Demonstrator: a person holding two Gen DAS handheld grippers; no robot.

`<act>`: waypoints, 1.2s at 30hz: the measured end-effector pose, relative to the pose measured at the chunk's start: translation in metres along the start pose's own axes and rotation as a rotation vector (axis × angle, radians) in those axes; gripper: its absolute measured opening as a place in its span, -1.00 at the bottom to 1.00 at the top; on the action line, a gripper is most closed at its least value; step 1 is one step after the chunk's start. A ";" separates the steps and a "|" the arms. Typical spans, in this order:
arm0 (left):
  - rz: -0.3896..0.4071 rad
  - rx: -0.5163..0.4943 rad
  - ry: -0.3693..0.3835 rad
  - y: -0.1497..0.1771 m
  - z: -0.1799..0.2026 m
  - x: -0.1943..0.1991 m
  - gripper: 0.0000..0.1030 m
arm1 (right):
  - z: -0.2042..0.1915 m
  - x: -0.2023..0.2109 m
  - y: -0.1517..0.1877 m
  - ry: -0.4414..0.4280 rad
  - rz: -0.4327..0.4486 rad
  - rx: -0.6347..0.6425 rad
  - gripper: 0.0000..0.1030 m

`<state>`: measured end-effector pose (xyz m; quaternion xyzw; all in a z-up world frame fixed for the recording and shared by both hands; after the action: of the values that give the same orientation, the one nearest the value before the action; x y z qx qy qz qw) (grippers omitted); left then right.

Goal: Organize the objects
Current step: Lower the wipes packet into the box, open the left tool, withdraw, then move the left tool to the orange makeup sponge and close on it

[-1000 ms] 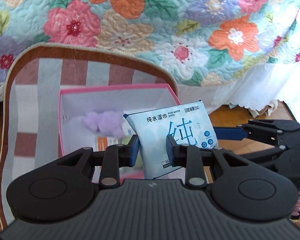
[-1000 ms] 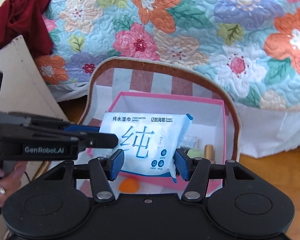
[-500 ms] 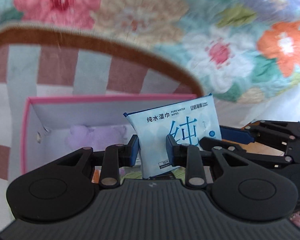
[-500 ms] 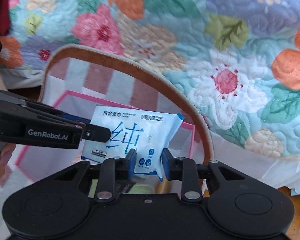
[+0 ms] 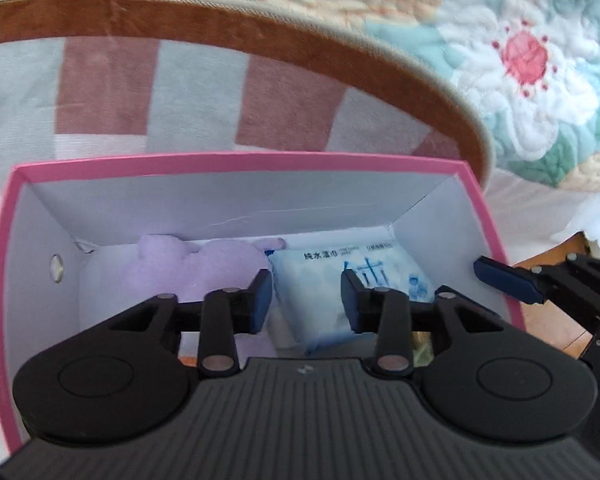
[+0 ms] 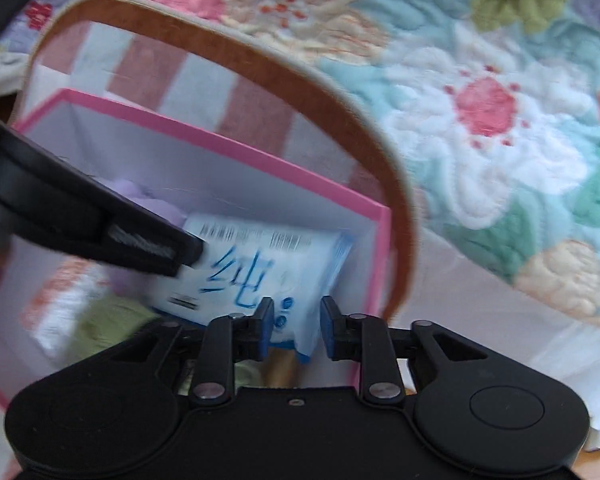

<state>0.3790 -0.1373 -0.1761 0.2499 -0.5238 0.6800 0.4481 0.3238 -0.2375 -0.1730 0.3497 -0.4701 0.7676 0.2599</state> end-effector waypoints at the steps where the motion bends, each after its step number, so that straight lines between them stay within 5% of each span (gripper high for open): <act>1: 0.002 -0.004 0.002 0.000 -0.001 0.006 -0.28 | 0.003 0.002 0.002 0.008 0.005 -0.018 -0.36; 12: -0.028 -0.198 0.017 0.023 0.013 0.127 -0.22 | 0.008 0.104 0.013 -0.340 0.076 -0.333 -0.16; 22: -0.027 -0.286 0.085 0.085 0.021 0.215 -0.08 | -0.025 0.204 0.026 -0.582 0.101 -0.288 0.15; 28: -0.053 -0.233 0.083 0.124 -0.004 0.223 -0.01 | -0.058 0.223 0.056 -0.626 0.134 -0.206 0.32; 36: -0.127 -0.125 0.062 0.162 -0.044 0.184 0.04 | -0.107 0.189 0.089 -0.687 0.074 -0.182 0.33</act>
<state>0.1560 -0.0401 -0.1205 0.2330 -0.5342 0.6235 0.5212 0.1107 -0.1647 -0.1069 0.5456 -0.6087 0.5692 0.0886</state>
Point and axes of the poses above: each gripper's, at about its wrist camera, not at the fingertips, and x roughly against the way its jaws point, z to its right, y to its underside, the point moved 10 cm from there along -x, roughly the way its jaws point, and after that the axes turned 2 degrees about x, right-handed, at the moved point
